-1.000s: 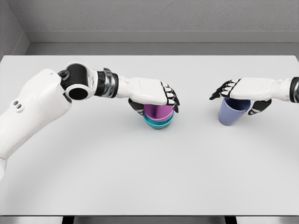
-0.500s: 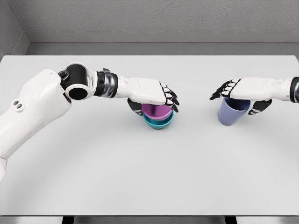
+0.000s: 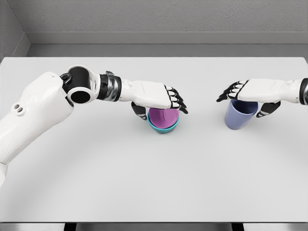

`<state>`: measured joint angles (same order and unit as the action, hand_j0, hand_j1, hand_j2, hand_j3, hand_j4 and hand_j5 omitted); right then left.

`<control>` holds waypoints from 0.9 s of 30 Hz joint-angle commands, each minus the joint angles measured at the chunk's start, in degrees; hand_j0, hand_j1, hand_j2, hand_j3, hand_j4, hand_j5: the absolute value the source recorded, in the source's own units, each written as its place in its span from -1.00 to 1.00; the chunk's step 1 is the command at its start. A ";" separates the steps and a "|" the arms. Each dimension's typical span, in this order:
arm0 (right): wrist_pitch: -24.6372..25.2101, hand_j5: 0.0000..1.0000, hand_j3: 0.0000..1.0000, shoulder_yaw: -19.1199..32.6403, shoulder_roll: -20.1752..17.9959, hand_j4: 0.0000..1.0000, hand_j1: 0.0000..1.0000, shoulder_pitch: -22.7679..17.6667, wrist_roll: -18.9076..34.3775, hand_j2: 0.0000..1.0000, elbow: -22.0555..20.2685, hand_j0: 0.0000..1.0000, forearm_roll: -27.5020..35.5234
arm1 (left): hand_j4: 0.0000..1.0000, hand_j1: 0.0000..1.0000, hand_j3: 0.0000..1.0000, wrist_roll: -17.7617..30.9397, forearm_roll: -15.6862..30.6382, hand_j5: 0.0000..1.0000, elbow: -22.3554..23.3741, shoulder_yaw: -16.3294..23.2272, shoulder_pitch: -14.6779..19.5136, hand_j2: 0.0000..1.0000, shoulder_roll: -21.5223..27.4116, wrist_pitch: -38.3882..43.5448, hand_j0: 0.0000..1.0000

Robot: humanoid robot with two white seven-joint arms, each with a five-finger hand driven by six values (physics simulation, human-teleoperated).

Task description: Stacking bowl and cup with both arms

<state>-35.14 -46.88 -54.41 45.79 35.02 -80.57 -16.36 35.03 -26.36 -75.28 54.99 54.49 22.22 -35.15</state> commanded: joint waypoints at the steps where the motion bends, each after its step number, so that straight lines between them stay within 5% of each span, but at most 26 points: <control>1: 0.14 1.00 1.00 0.04 -0.09 1.00 1.00 0.00 -0.02 1.00 -0.02 1.00 0.28 | 1.00 1.00 1.00 -0.03 0.34 1.00 -0.05 -0.06 0.00 1.00 0.19 0.15 1.00; 5: 0.14 1.00 1.00 0.04 -0.09 1.00 1.00 0.00 -0.02 1.00 -0.02 1.00 0.28 | 1.00 1.00 1.00 -0.03 1.31 1.00 -0.49 -0.14 0.26 1.00 0.90 0.15 1.00; 8: 0.14 1.00 1.00 0.04 -0.09 1.00 1.00 0.00 -0.02 1.00 -0.02 1.00 0.28 | 1.00 1.00 1.00 -0.03 6.14 1.00 -1.27 -0.23 1.58 1.00 4.06 0.15 1.00; 12: 0.14 1.00 1.00 0.04 -0.09 1.00 1.00 0.00 -0.02 1.00 -0.02 1.00 0.28 | 1.00 1.00 1.00 -0.03 15.98 1.00 -11.29 -3.13 2.73 1.00 18.11 0.15 1.00; 14: 0.14 1.00 1.00 0.04 -0.09 1.00 1.00 0.00 -0.02 1.00 -0.02 1.00 0.28 | 1.00 1.00 1.00 -0.03 18.71 1.00 -11.74 -5.68 2.11 1.00 22.16 0.15 1.00; 17: 0.14 1.00 1.00 0.04 -0.09 1.00 1.00 0.00 -0.02 1.00 -0.02 1.00 0.28 | 1.00 1.00 1.00 -0.03 18.18 1.00 -11.03 -9.29 -3.07 1.00 26.73 0.15 1.00; 19: 0.14 0.95 0.95 0.04 0.00 0.95 0.95 0.00 -0.02 0.95 -0.02 0.95 0.28 | 1.00 1.00 1.00 -0.03 18.01 1.00 -6.56 -11.04 -7.11 1.00 26.74 0.15 1.00; 22: 0.14 0.89 0.89 0.04 0.00 0.89 0.89 0.09 -0.02 0.89 -0.11 0.89 0.28 | 1.00 1.00 1.00 -0.03 12.21 1.00 -4.97 -16.14 -13.01 1.00 25.15 0.15 1.00; 27: 0.14 0.83 0.83 -0.05 -0.09 0.83 0.83 0.09 -0.02 0.83 -0.46 0.83 0.28 | 1.00 1.00 1.00 -0.03 11.85 1.00 -5.14 -15.97 -13.18 1.00 25.51 0.15 1.00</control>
<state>-35.15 -46.93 -54.38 45.88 35.02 -80.88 -16.38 35.03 -14.33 -80.54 39.54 41.31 47.50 -35.16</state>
